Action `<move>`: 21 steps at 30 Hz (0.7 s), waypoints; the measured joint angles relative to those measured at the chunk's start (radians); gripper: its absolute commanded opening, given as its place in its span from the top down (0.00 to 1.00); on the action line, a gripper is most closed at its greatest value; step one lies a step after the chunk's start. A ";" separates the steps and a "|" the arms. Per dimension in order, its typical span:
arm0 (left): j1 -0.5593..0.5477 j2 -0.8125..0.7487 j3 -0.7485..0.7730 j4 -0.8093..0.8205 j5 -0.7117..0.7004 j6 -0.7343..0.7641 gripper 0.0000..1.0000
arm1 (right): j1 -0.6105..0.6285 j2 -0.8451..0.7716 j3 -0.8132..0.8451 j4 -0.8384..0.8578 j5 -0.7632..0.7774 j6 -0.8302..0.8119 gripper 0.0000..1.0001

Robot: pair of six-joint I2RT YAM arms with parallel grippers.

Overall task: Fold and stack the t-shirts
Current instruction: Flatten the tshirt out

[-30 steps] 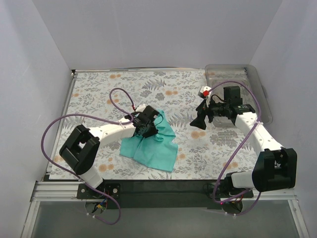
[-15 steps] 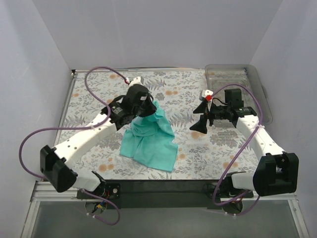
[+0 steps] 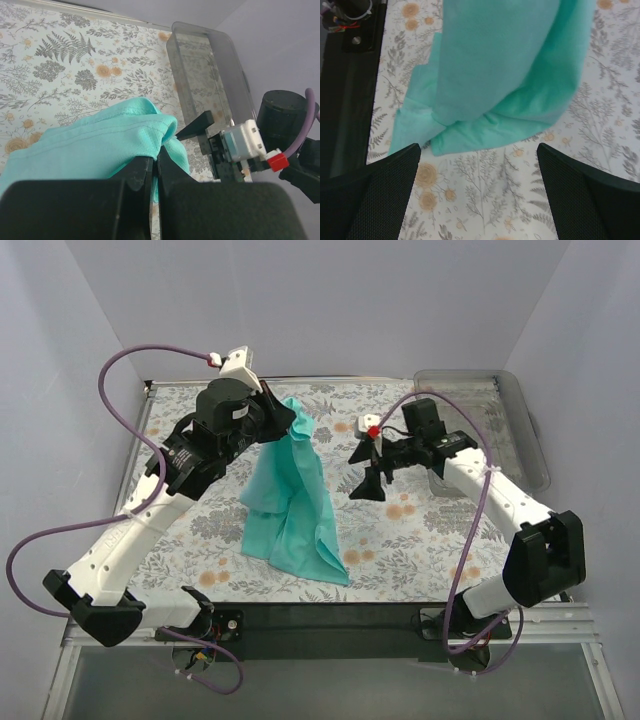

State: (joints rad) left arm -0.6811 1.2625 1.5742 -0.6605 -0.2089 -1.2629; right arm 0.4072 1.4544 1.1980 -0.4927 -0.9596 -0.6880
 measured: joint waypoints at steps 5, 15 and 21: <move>0.002 0.020 0.025 -0.031 -0.018 0.008 1.00 | 0.181 0.016 -0.058 0.130 0.100 0.185 0.13; 0.005 0.023 0.077 -0.039 -0.064 0.027 1.00 | 0.288 -0.024 -0.240 0.347 0.333 0.557 0.24; 0.005 0.023 0.077 -0.039 -0.071 0.029 1.00 | 0.319 -0.114 -0.376 0.476 0.326 0.724 0.25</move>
State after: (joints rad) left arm -0.6758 1.2854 1.6508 -0.6991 -0.2794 -1.2339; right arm 0.7258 1.3407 0.8223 -0.0166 -0.6338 0.0357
